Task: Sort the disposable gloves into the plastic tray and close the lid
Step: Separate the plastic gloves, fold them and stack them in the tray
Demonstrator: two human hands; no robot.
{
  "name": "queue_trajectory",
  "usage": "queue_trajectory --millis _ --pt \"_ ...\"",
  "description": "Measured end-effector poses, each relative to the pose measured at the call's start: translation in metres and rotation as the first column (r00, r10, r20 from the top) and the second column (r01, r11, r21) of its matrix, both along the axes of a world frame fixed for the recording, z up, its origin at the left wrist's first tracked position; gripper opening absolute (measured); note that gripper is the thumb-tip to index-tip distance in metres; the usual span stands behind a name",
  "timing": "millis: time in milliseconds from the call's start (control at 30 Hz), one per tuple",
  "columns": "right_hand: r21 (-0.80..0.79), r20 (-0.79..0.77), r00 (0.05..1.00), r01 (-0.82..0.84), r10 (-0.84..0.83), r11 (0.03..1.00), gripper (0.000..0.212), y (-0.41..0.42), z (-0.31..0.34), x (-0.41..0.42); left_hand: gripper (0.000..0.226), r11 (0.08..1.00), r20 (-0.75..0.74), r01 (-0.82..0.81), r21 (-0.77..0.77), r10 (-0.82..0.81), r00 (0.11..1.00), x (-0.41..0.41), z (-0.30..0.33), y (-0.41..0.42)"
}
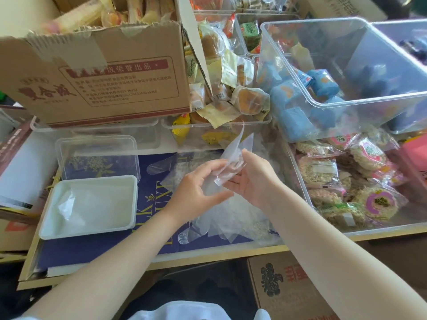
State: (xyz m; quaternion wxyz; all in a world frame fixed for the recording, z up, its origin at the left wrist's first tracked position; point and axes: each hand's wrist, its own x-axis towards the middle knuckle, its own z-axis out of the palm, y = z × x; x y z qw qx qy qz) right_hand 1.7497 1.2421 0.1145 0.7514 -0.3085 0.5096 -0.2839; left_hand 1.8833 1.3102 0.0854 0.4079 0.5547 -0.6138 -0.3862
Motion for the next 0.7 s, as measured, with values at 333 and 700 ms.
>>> queue_trajectory --millis 333,700 --pt "-0.407 -0.434 0.898 -0.120 -0.077 0.905 0.053 0.003 -0.010 -0.013 0.022 0.958 -0.366 -0.217 0.190 0.274 0.890 0.022 0.014 -0.009" --pt "-0.490 -0.252 0.960 -0.235 0.122 0.840 0.011 -0.004 -0.014 0.003 0.021 0.929 -0.359 -0.264 0.260 0.347 0.866 0.054 0.020 0.004"
